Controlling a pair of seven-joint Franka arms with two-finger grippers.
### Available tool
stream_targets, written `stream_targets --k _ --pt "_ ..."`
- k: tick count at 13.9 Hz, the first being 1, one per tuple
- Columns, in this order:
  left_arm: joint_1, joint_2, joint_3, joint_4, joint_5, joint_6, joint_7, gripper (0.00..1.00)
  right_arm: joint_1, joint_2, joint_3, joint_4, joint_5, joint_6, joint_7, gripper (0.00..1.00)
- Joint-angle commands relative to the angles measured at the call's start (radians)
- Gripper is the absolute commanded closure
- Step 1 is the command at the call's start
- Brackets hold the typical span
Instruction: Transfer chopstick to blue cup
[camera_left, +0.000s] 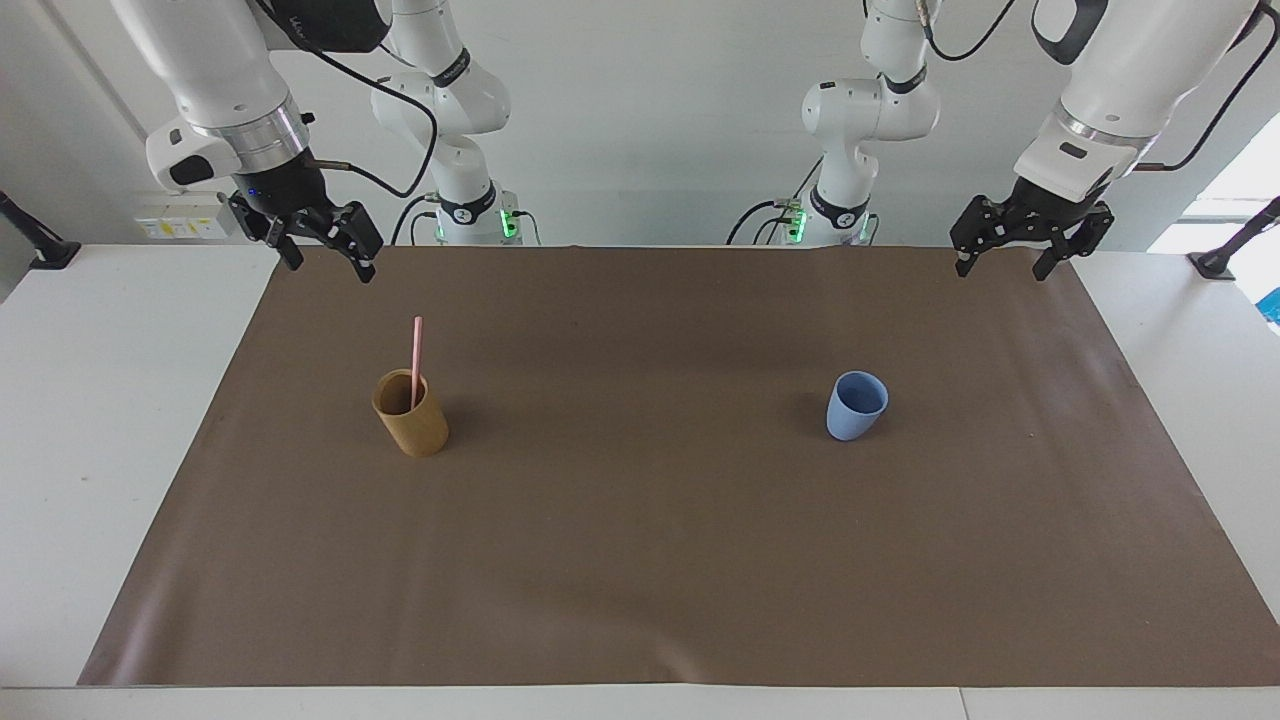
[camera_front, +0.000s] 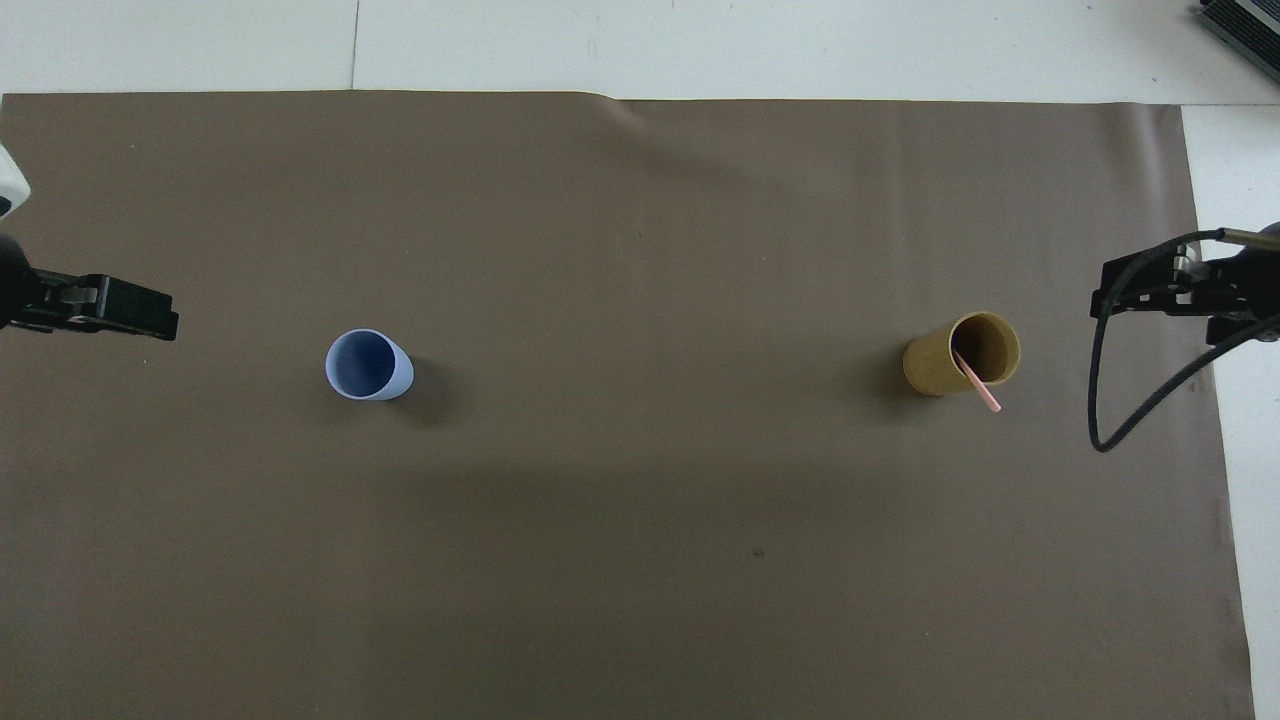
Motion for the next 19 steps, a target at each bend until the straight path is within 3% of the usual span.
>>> stream_targets --k 1,19 --pt "0.012 -0.019 -0.004 -0.014 -0.011 -0.012 0.017 0.00 -0.002 -0.001 0.005 -0.003 0.016 0.011 -0.016 0.00" --pt "0.012 -0.019 -0.004 -0.014 -0.011 -0.012 0.017 0.00 0.000 -0.002 0.010 -0.004 0.013 -0.003 -0.031 0.00"
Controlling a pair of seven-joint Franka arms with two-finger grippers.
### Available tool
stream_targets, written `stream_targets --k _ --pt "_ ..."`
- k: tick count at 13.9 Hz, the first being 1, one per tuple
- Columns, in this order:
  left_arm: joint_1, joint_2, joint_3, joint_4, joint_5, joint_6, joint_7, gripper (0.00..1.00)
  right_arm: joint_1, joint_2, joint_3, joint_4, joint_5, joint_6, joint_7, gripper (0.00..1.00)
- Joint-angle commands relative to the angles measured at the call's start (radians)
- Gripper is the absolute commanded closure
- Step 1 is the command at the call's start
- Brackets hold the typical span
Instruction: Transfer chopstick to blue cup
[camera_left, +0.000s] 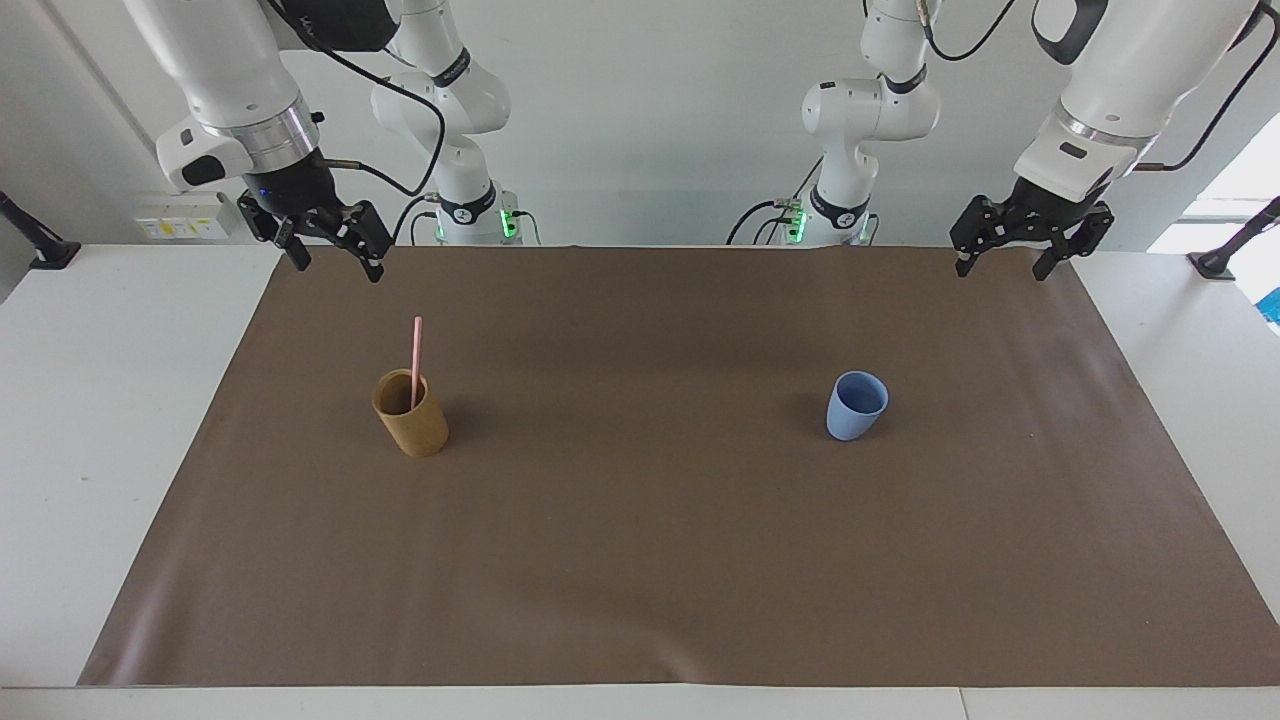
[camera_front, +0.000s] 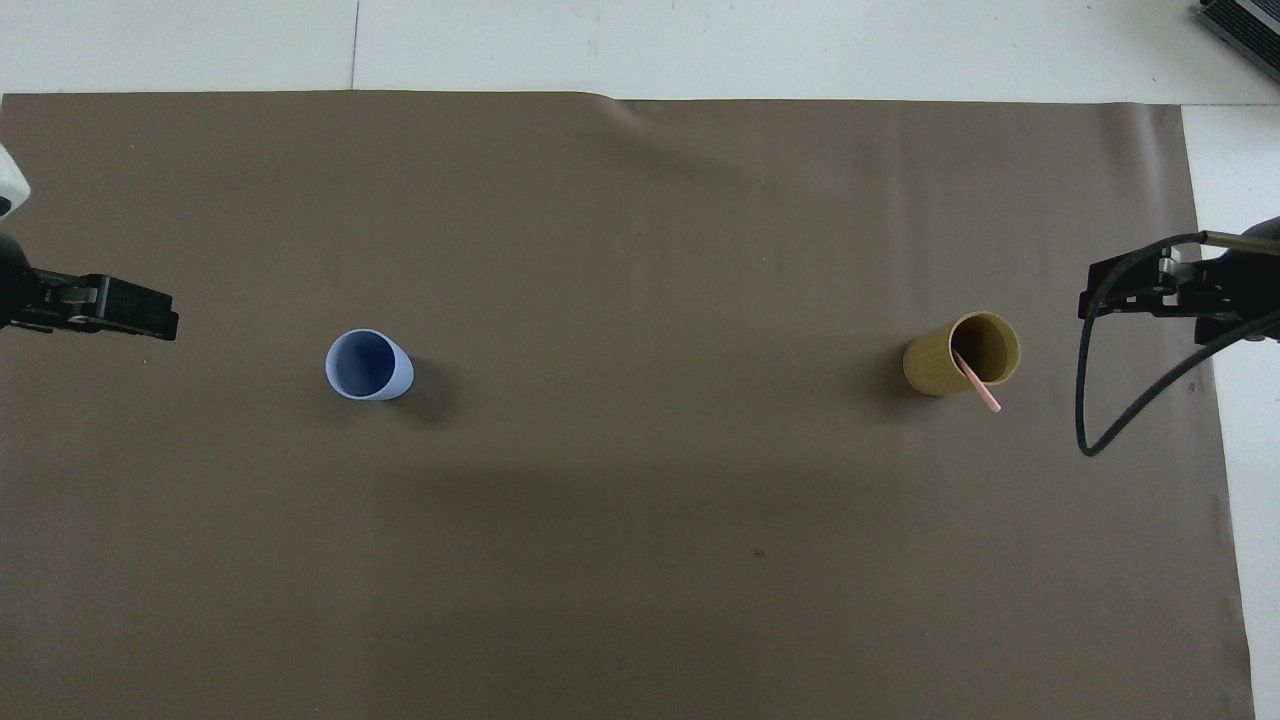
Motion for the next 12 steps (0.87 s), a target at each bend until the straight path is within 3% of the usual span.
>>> stream_targets --k 1,12 --pt "0.012 -0.019 -0.004 -0.014 -0.011 -0.012 0.017 0.00 -0.009 -0.002 0.004 -0.003 0.010 -0.004 -0.030 0.00" --pt "0.012 -0.019 -0.004 -0.014 -0.011 -0.012 0.017 0.00 -0.007 -0.005 0.005 -0.006 0.000 0.023 -0.023 0.00"
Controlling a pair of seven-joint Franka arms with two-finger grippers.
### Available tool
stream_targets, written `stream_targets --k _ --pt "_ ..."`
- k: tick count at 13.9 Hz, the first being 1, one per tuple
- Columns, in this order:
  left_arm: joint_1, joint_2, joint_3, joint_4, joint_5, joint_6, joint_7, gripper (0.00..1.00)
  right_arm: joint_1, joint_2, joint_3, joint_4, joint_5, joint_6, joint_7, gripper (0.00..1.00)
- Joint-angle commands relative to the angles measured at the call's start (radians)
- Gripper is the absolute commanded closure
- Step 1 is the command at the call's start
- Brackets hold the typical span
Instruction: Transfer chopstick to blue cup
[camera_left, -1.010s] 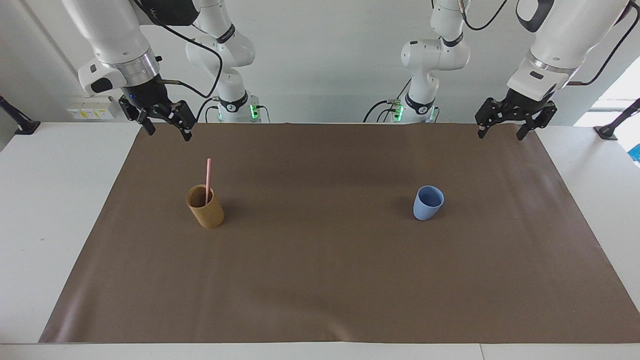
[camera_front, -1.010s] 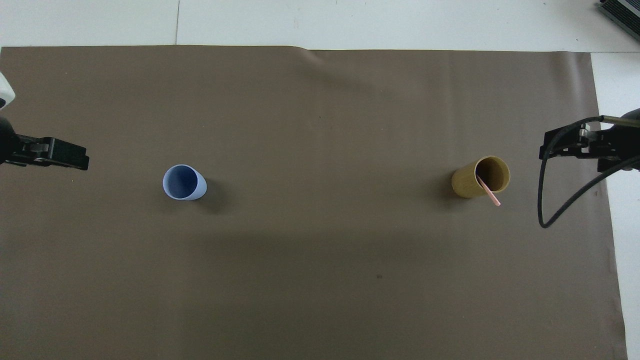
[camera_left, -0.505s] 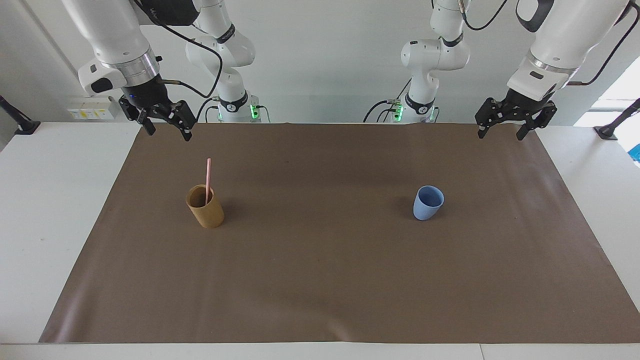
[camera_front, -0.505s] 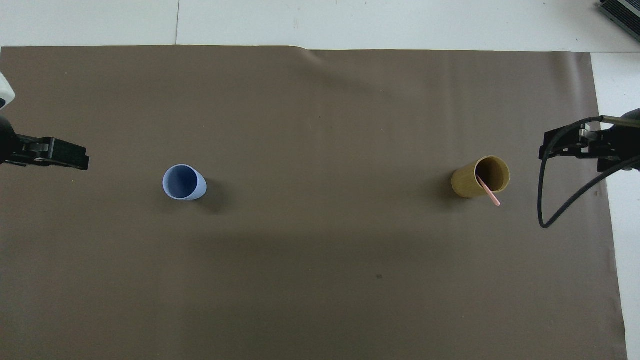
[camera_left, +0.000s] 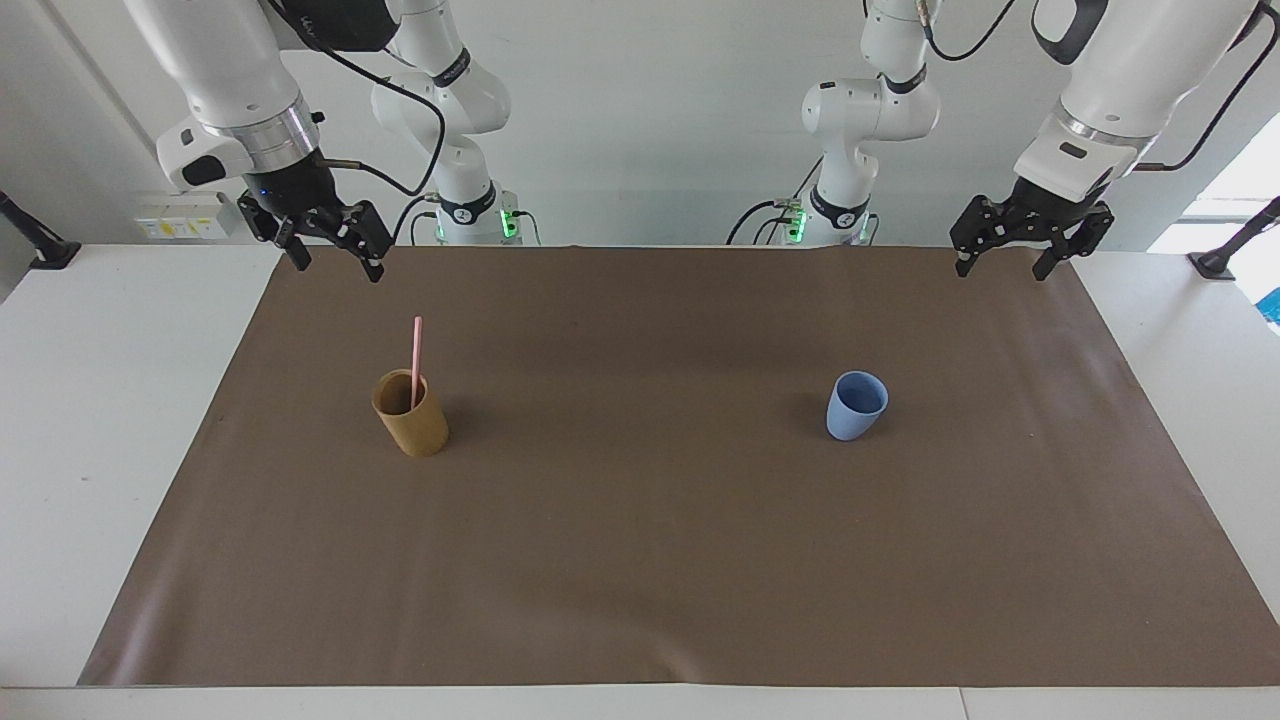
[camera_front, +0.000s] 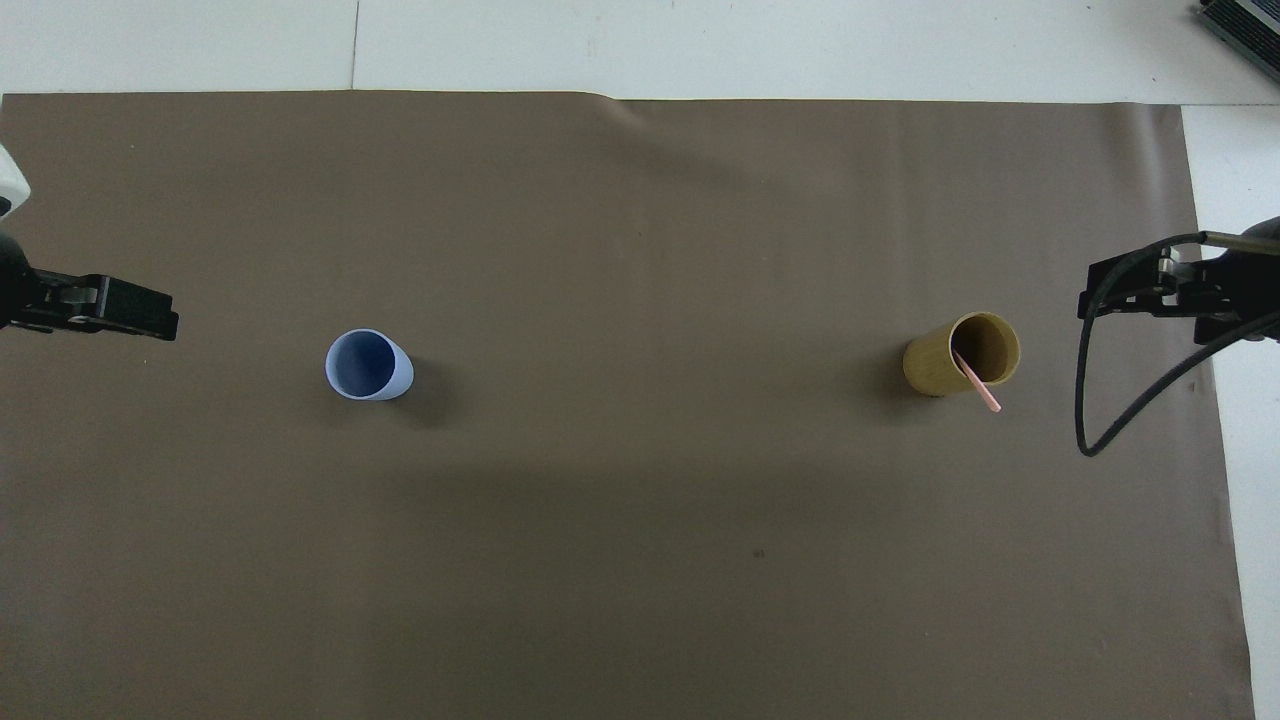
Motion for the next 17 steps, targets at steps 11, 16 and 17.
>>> stream_targets --k 11,16,17 --pt "0.012 -0.019 -0.004 -0.014 -0.011 -0.012 0.017 0.00 0.009 -0.010 0.006 -0.072 -0.002 0.094 -0.021 0.00" --pt "0.012 -0.021 -0.004 -0.016 -0.011 -0.026 0.017 0.00 0.011 -0.015 0.006 -0.109 0.000 0.110 -0.024 0.00" --pt "0.012 -0.019 -0.004 -0.017 -0.011 -0.012 0.013 0.00 0.011 -0.022 0.006 -0.118 0.000 0.110 -0.027 0.00"
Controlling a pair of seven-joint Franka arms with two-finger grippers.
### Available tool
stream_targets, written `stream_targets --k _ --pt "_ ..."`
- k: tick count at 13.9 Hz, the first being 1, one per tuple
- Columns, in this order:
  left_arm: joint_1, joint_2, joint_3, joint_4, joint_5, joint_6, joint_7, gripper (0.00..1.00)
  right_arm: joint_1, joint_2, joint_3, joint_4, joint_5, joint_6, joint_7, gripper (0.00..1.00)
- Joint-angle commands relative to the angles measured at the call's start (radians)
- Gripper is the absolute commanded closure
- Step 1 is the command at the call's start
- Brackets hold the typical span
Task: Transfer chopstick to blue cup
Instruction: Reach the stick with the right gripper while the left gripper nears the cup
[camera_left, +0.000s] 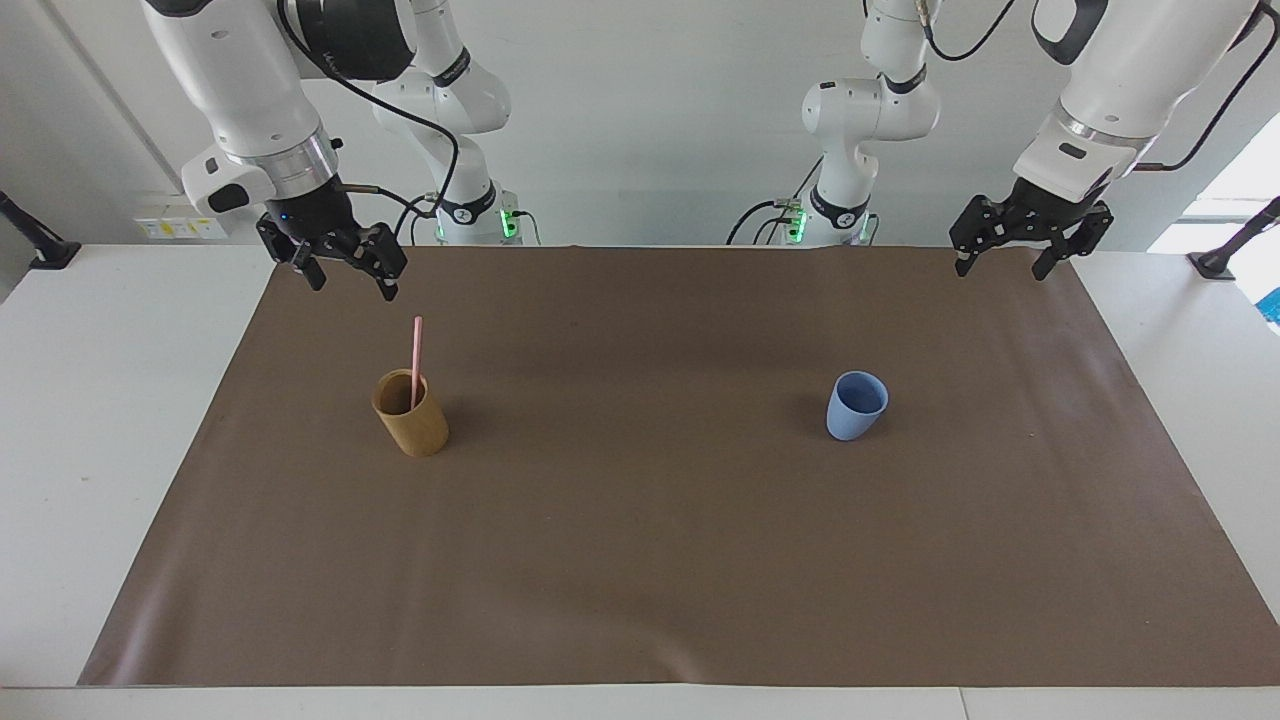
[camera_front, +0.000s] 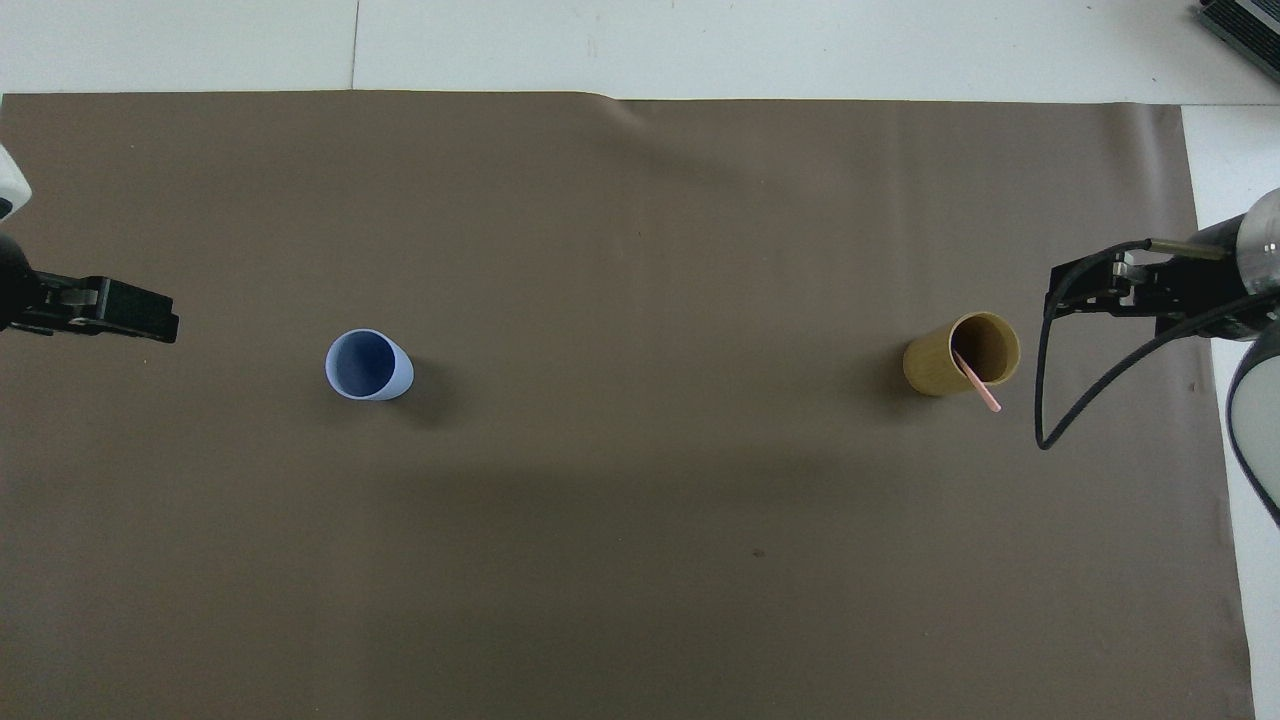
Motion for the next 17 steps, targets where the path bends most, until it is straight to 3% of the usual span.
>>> stream_targets --k 1,7,13,17 --pt "0.012 -0.024 -0.004 -0.025 -0.012 -0.003 0.012 0.00 -0.003 -0.034 0.003 -0.061 0.000 0.032 -0.026 0.00" --pt "0.012 -0.065 -0.004 -0.186 -0.012 0.054 0.017 0.00 0.009 -0.068 0.003 -0.229 -0.034 0.138 -0.045 0.00" --pt "0.010 -0.122 -0.004 -0.417 -0.014 0.245 0.012 0.00 0.032 -0.066 0.003 -0.319 -0.039 0.220 -0.104 0.00" --pt "0.007 -0.096 -0.004 -0.519 -0.014 0.429 0.004 0.00 0.035 -0.075 0.003 -0.398 -0.040 0.256 -0.174 0.05"
